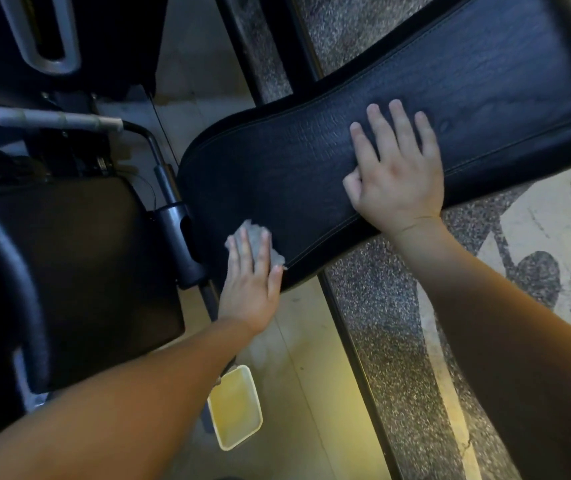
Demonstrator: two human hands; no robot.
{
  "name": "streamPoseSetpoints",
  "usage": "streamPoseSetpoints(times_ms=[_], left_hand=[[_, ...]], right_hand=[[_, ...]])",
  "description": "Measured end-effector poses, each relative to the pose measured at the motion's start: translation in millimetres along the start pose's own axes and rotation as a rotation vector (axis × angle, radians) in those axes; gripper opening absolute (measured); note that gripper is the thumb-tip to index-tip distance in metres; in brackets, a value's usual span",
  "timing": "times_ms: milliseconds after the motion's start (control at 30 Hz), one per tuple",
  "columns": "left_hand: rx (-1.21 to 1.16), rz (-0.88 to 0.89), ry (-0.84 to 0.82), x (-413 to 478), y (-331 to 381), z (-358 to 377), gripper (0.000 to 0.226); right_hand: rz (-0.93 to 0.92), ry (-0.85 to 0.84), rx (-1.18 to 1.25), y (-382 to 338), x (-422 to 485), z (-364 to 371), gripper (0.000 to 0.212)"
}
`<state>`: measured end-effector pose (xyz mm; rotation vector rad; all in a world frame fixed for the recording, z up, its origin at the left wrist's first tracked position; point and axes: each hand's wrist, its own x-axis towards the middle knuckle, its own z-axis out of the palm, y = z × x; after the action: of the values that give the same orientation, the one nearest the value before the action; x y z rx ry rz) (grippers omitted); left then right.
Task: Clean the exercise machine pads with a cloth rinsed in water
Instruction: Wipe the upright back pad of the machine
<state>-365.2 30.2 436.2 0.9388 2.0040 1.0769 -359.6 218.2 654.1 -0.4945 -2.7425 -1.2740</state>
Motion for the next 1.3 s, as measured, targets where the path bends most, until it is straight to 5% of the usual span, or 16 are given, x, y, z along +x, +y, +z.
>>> streamPoseSetpoints(times_ms=[133,233,433,600,733,900,1000,1300], left_hand=[[-0.237,-0.144,-0.057,-4,1,-5,0.083],[-0.179,-0.114,-0.033,-8,7,-11,0.104],[-0.254,-0.049,0.111,-19,4,-17,0.058],[-0.578,-0.288,0.221,4,17,-75,0.043],[-0.89,-0.34,0.153,31,30,-107,0.026],[-1.01,-0.151,0.033,59,54,-123,0.019],[-0.855,-0.113,0.014,84,55,-121,0.02],[-0.066,-0.261,0.526,104,34,-108,0.05]], right_hand=[[-0.023,-0.064,0.054,-23,-6,-3,0.061],[-0.076,-0.079,0.077,-37,-6,0,0.059],[-0.043,-0.012,0.065,-41,-8,7,0.055],[-0.032,-0.004,0.079,-41,-5,8,0.055],[-0.029,0.012,0.087,-40,-5,11,0.054],[-0.04,-0.005,0.092,-37,-4,13,0.055],[-0.046,-0.009,0.095,-37,-5,16,0.055],[-0.039,0.005,0.098,-39,-4,19,0.053]])
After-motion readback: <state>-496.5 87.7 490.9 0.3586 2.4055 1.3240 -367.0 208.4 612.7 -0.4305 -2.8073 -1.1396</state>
